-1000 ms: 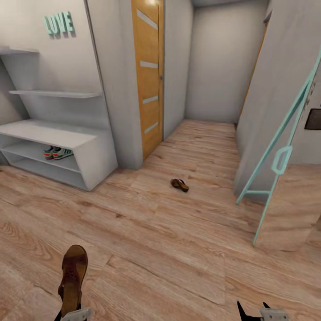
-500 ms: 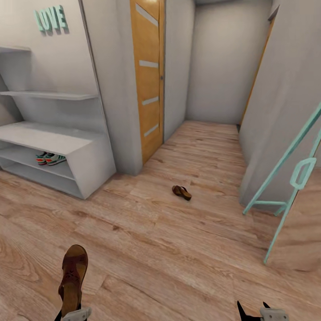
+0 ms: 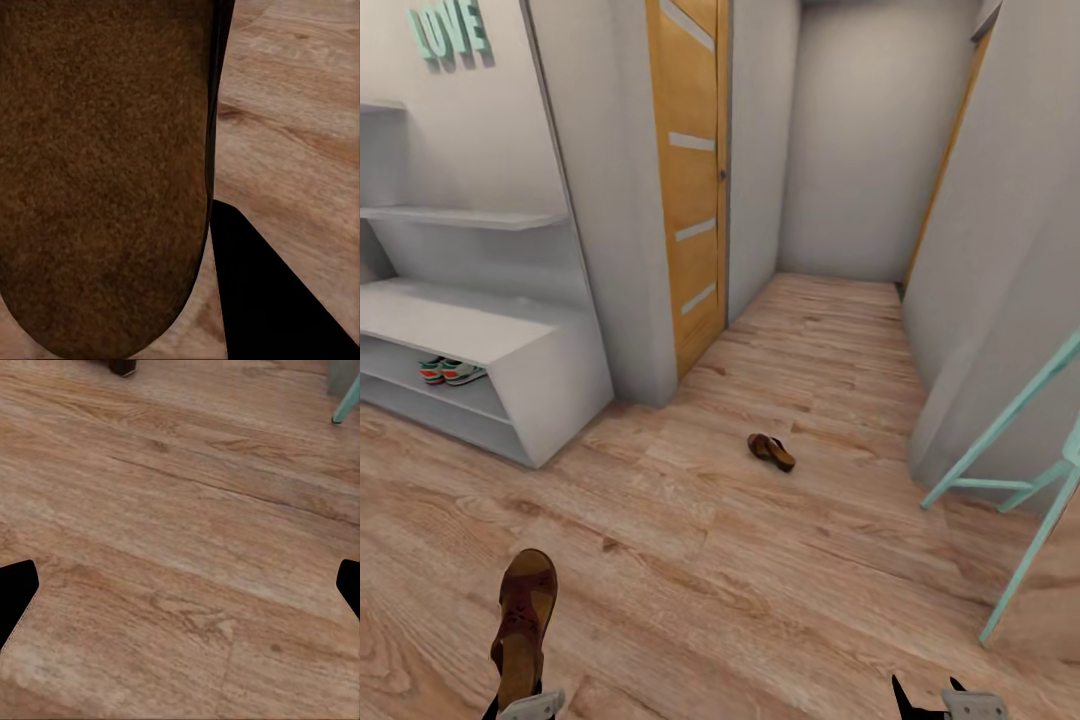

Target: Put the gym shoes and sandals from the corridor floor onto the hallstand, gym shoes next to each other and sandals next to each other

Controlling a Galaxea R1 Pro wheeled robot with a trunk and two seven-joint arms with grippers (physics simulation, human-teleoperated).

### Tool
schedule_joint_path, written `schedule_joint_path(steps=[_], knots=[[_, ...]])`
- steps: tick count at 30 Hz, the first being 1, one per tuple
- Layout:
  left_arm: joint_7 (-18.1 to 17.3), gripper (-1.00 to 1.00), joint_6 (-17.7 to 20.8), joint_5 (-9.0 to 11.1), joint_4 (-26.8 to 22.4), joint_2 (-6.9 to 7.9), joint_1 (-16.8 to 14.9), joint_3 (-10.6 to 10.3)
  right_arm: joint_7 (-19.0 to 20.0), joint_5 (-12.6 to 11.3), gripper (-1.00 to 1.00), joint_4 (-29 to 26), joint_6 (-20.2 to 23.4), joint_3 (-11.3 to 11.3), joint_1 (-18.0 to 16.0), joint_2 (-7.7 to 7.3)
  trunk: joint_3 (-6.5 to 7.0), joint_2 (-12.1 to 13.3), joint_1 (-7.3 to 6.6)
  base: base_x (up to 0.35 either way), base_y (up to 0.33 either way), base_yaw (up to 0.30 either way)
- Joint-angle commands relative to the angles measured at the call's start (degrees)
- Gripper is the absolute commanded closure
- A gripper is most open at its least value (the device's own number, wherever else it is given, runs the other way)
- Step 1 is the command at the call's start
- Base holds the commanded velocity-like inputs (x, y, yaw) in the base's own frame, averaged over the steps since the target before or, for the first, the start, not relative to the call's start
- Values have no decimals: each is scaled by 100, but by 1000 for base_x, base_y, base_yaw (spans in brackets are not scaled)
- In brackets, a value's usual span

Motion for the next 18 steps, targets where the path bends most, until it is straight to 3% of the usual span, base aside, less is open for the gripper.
schedule_joint_path(steps=[1, 18], knots=[[14, 100, -12, -12, 3, 0, -3, 1, 51, 27, -100, 1, -23, -49, -8, 4, -5, -2, 2, 339, 0, 0], [13, 100, -12, -12, 3, 0, -3, 0, 51, 26, -100, 7, -23, -48, -8, 4, -5, -2, 2, 339, 0, 0]])
